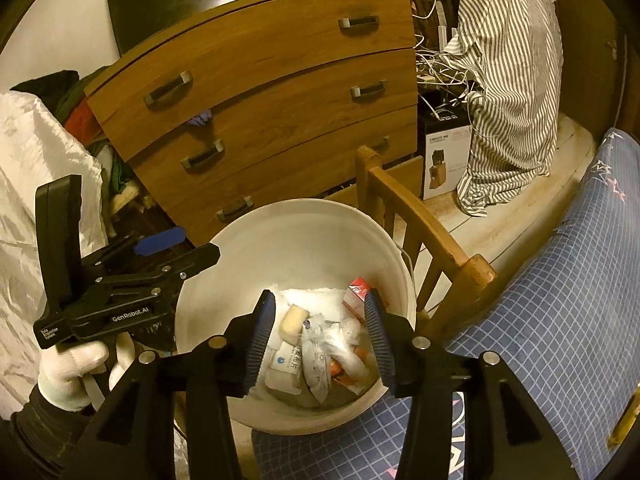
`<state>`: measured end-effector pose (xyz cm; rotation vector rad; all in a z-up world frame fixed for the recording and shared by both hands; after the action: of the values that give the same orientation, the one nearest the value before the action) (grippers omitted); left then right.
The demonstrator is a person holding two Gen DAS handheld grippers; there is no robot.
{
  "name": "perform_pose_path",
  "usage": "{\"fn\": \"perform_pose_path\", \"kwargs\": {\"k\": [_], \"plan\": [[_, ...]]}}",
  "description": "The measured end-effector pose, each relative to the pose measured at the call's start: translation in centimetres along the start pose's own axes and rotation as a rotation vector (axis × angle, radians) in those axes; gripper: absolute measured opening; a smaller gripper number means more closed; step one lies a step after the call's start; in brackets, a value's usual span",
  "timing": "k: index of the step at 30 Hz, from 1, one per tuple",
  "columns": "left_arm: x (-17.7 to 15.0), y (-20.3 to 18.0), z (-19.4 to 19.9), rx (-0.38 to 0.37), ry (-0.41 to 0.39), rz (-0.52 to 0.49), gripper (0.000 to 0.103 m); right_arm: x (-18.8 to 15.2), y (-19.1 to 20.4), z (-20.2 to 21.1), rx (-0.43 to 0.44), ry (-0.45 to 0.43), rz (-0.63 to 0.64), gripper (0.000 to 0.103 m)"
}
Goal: Collect trash
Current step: 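Move both open tools back over the remaining trash on the bed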
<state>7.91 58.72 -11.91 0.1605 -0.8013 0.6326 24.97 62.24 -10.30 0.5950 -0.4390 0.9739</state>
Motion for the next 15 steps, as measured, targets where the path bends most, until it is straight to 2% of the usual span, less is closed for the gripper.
{"fn": "perform_pose_path", "kwargs": {"k": [3, 4, 8, 15], "plan": [[-0.4, -1.0, 0.9, 0.009, -0.018, -0.021, 0.074, -0.9, 0.1, 2.0, 0.007, -0.054, 0.004, 0.062], [-0.6, -1.7, 1.5, 0.014, -0.027, -0.038, 0.074, -1.3, 0.1, 2.7, -0.003, -0.072, 0.012, 0.068], [-1.4, -4.5, 3.3, 0.026, -0.065, -0.093, 0.077, -4.3, 0.1, 7.5, -0.08, -0.173, 0.079, 0.083], [-2.6, -10.7, 6.2, 0.0, -0.104, -0.177, 0.082, -11.5, -2.5, 15.5, -0.195, -0.264, 0.08, 0.091]]}}
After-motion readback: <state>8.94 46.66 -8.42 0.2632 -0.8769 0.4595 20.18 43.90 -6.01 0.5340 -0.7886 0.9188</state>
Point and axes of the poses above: each gripper's, at about its wrist camera, not at the fingertips, and z roughly against the way its jaws point, y to its left, x to its top, the point moved 8 cm from there along -z, roughly the way its jaws point, and after that the axes turned 4 degrees about -z, right-handed, at the moved point
